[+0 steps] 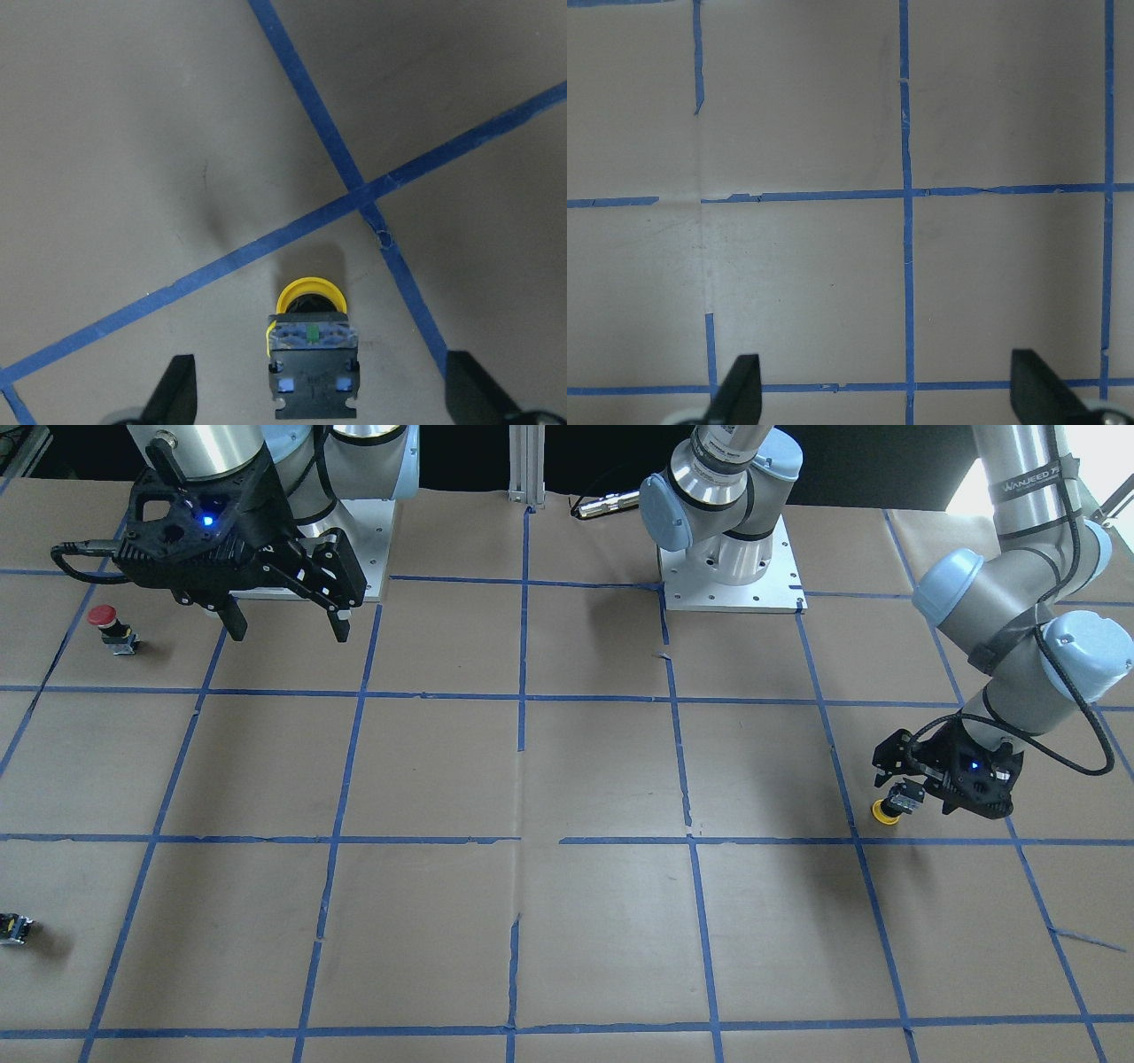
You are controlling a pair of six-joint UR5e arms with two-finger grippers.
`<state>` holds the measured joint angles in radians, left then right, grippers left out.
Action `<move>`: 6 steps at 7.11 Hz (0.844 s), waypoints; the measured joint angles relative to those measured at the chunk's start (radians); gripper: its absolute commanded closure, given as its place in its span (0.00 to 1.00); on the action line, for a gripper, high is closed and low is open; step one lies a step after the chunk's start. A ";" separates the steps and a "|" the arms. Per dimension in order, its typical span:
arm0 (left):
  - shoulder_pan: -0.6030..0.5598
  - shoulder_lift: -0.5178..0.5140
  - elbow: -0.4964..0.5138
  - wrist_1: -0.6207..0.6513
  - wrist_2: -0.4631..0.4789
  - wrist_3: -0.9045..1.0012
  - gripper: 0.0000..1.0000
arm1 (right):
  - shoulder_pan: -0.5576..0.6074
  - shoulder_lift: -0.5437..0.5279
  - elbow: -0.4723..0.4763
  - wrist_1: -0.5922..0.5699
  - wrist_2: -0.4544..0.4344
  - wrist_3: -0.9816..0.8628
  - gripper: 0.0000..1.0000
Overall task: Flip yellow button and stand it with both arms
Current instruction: 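Lower the left gripper over the yellow button body and close on it, then lift the yellow button with the left gripper and carry it toward the table center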
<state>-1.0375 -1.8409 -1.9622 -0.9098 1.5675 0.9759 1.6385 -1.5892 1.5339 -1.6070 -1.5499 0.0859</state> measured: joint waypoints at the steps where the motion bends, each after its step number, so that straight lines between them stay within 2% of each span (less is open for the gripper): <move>1: 0.003 -0.013 -0.002 0.001 -0.002 -0.012 0.07 | 0.000 0.000 0.001 -0.001 0.001 0.000 0.01; 2: 0.007 -0.020 -0.003 0.001 0.001 -0.030 0.21 | 0.000 0.000 0.001 -0.001 0.002 -0.001 0.01; 4: 0.009 -0.024 -0.005 0.001 0.009 -0.069 0.64 | 0.000 0.000 0.000 0.000 0.001 -0.007 0.01; 5: 0.009 -0.024 -0.006 0.000 0.011 -0.074 0.83 | 0.000 0.000 0.000 0.000 0.000 -0.008 0.01; 6: 0.009 -0.023 -0.007 -0.003 0.013 -0.076 0.89 | 0.000 0.000 0.000 0.000 -0.001 -0.009 0.01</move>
<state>-1.0290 -1.8640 -1.9687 -0.9128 1.5802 0.9002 1.6380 -1.5892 1.5340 -1.6072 -1.5506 0.0766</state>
